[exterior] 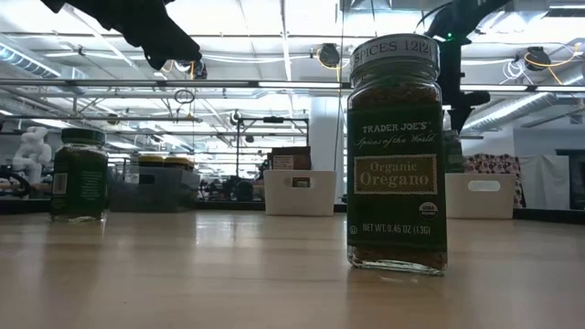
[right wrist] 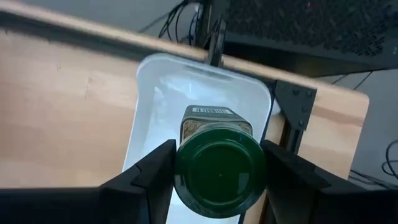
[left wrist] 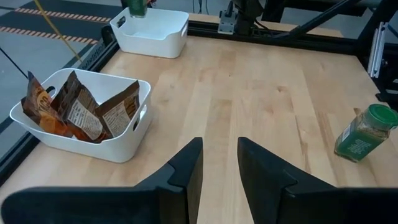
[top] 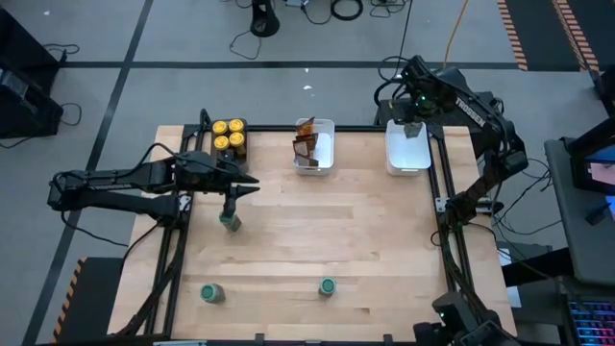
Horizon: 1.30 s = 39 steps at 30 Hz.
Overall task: Sort spices by type
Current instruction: Put the top right green seasoning bottle into the right white bin
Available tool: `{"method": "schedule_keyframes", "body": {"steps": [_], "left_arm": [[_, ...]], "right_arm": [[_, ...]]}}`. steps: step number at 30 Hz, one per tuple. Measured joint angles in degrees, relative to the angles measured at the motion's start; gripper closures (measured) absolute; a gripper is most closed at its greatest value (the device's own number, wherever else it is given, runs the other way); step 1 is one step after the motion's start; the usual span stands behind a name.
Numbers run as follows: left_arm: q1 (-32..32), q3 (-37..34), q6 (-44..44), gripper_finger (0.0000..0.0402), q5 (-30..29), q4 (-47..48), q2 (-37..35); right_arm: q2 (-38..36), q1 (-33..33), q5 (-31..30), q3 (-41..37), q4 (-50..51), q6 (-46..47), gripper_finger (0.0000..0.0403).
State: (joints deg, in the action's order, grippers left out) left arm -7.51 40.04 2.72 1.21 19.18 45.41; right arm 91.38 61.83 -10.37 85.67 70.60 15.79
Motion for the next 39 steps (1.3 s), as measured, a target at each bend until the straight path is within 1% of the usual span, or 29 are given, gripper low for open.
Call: {"method": "schedule_keyframes", "body": {"steps": [5,9,18,22,26,28,39], "left_arm": [[0.0,0.0,0.0,0.0297,-1.1,-0.1,0.0],[0.0,0.0,0.0,0.0297,-1.3,-0.2,0.0],[0.0,0.0,0.0,0.0297,-1.6,-0.9,0.0],[0.0,0.0,0.1,0.0297,-1.8,-0.9,0.0],[0.0,0.0,0.1,0.0297,-2.6,-0.9,0.0],[0.0,0.0,0.1,0.0297,-3.4,-0.9,0.0],[0.0,0.0,1.6,0.0297,-3.5,-0.8,0.0]], "right_arm": [[0.9,1.3,-0.2,-0.2,-2.2,-1.0,0.0209],[1.0,2.4,0.0,-2.1,-4.4,-1.4,0.0209],[1.0,2.4,0.0,-4.9,-9.0,-2.2,0.0208],[1.2,2.4,0.2,-4.9,-8.8,-3.2,0.0207],[2.1,2.5,3.2,-5.0,-9.7,-3.6,0.0207],[2.7,2.2,3.0,-5.0,-9.9,-3.6,0.0207],[5.4,2.2,2.7,-5.0,-9.8,-3.2,0.0207]]}}
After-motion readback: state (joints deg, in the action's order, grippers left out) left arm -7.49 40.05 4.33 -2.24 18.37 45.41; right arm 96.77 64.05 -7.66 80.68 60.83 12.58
